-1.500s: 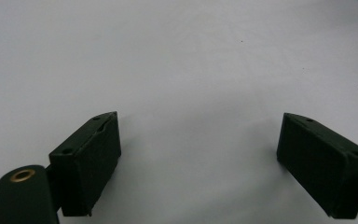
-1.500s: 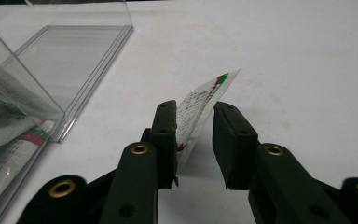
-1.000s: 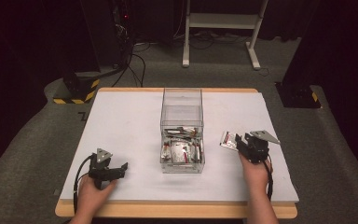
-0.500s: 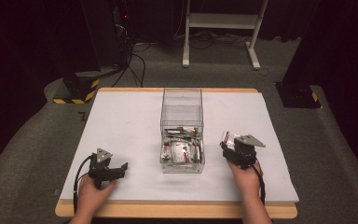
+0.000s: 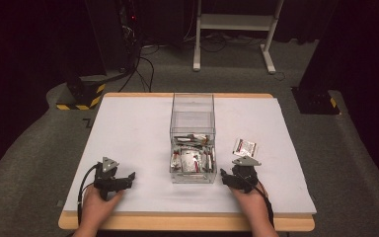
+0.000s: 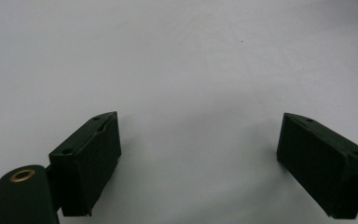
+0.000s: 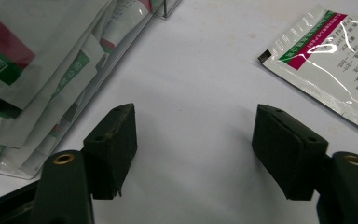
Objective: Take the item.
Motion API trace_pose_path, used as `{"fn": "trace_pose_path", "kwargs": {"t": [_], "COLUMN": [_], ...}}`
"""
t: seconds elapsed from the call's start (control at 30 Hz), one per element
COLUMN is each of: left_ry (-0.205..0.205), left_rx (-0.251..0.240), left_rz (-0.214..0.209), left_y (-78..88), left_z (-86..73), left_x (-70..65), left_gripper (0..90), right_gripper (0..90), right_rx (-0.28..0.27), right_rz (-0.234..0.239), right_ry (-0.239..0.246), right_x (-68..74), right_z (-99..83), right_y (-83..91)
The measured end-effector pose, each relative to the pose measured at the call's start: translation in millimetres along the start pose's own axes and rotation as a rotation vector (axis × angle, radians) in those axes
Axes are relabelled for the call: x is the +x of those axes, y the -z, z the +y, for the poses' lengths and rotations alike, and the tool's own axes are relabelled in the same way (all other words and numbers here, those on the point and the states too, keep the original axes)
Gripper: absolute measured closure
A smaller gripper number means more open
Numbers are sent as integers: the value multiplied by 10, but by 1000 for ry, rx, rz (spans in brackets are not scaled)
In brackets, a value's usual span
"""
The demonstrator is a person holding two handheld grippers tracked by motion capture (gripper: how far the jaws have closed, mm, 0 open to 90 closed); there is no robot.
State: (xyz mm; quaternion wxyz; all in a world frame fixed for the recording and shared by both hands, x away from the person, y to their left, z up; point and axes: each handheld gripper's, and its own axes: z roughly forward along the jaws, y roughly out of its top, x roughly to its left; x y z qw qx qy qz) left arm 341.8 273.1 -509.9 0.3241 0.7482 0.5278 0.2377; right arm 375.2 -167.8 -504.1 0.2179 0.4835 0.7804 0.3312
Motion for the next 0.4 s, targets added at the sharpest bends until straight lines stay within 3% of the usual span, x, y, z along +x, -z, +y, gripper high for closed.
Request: {"fn": "trace_pose_path", "kwargs": {"t": [0.1,0.4], "left_ry": [6,6], "left_rx": [-4,-4], "left_rz": [0,1], "left_y": [-3,-3], "left_z": [-1,-2], "left_x": [-4,-5], "left_gripper": [137,138], "right_gripper": [246,243], "right_rx": [9,11], "right_rz": [-19,-10], "right_ry": [-9,-17], "right_x": [-1,-12], "right_z": [3,4], "right_y": [-9,-13]}}
